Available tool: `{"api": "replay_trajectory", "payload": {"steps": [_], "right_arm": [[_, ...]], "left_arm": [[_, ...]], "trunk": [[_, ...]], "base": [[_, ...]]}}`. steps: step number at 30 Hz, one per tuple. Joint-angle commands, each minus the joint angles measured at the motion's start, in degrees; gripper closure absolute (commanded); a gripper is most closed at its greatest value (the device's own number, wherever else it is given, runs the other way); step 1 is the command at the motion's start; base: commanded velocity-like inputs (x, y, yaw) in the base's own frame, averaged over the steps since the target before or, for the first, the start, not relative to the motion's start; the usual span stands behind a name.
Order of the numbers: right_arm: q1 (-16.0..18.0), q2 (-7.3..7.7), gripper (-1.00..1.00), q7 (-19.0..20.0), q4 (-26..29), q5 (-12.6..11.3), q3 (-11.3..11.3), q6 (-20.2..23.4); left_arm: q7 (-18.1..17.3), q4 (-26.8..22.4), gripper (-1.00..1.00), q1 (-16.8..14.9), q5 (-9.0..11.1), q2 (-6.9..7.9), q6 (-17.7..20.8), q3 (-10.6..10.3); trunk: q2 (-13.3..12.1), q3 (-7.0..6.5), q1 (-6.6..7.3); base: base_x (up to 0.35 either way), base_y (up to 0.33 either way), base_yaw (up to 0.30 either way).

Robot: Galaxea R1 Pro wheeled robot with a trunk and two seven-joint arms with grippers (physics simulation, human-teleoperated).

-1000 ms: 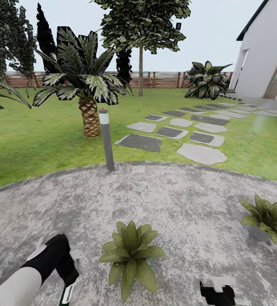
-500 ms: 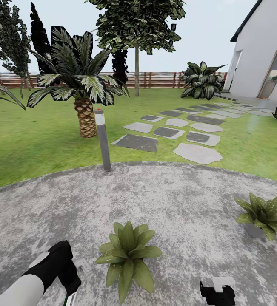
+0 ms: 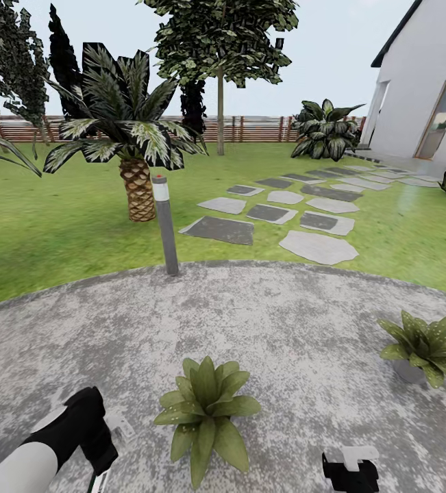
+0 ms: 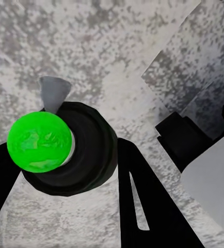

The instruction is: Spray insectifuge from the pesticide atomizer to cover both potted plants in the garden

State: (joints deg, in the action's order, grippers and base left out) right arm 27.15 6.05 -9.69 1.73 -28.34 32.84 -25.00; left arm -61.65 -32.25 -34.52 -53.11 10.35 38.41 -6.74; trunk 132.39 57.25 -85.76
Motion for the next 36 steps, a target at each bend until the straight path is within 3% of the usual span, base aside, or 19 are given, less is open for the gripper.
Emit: {"api": "replay_trajectory", "payload": {"steps": [1, 5, 13, 16, 17, 21, 22, 24, 30, 34, 36], "right_arm": [[0.0, 0.01, -1.00, -0.2, 0.1, -0.3, 0.5, 0.0], [0.0, 0.01, -1.00, -0.2, 0.1, -0.4, 0.5, -0.1], [0.0, 0.01, -1.00, -0.2, 0.0, -0.2, 0.6, 0.0], [0.0, 0.00, -1.00, -0.2, 0.0, -0.2, 0.6, 0.0], [0.0, 0.01, -1.00, -0.2, 0.0, -0.1, 0.6, 0.0], [0.0, 0.00, -1.00, -0.2, 0.1, -0.1, 0.6, 0.0], [0.0, -0.02, -1.00, -0.2, 0.1, -0.1, 0.6, 0.0], [0.0, 0.00, -1.00, -0.2, 0.0, -0.1, 0.6, 0.0], [0.0, -0.03, -1.00, -0.2, 0.2, -0.3, 0.6, 0.0], [0.0, -0.07, -1.00, -0.2, 0.2, -0.3, 0.6, 0.0], [0.0, -0.08, -1.00, -0.2, 0.2, -0.3, 0.6, 0.0]], "left_arm": [[-0.3, -0.1, 1.00, 0.0, -0.2, -0.18, 0.4, -0.3], [-0.2, -0.5, 1.00, -0.1, -0.3, -0.34, 0.6, -0.3], [-0.8, -0.7, 1.00, -1.2, -0.4, 1.07, 0.4, -0.4], [-1.5, -0.8, 1.00, -3.2, -0.7, 1.09, 0.4, -0.6], [-2.4, -0.8, 1.00, -4.4, -1.4, 1.05, 0.4, -0.7], [-9.0, -0.8, 1.00, -7.6, -7.3, 0.97, 0.3, -0.7], [-11.4, -0.9, 1.00, -8.8, -9.9, 0.95, 0.3, -0.7], [-14.6, -0.9, 1.00, -10.5, -12.3, 0.98, -0.2, -0.7], [-17.9, -0.9, 1.00, -12.9, -13.3, 0.57, -3.7, -0.6], [-23.7, -0.9, 1.00, -15.0, -13.5, 0.62, -4.2, -0.7], [-24.8, -1.0, 1.00, -15.1, -13.5, 0.34, -4.4, -0.8]], "trunk": [[0.0, 0.05, 0.01], [0.0, 0.05, 0.01], [0.0, 0.05, 0.01], [0.0, 0.05, 0.01], [0.0, 0.05, 0.01], [0.0, 0.05, 0.01], [0.0, 0.05, 0.01], [0.0, 0.05, 0.01], [0.0, 0.05, 0.01], [0.0, 0.05, 0.01], [0.0, 0.05, 0.01]], "base": [[-0.136, 0.000, 0.000], [-0.161, 0.157, -0.164], [-0.012, 0.115, -0.064], [0.000, 0.003, -0.001], [0.000, 0.000, 0.000], [0.000, 0.000, 0.000], [0.000, 0.000, 0.000], [0.000, 0.000, 0.000], [0.000, 0.000, 0.000], [0.013, 0.007, 0.000], [0.146, 0.122, 0.000]]}}
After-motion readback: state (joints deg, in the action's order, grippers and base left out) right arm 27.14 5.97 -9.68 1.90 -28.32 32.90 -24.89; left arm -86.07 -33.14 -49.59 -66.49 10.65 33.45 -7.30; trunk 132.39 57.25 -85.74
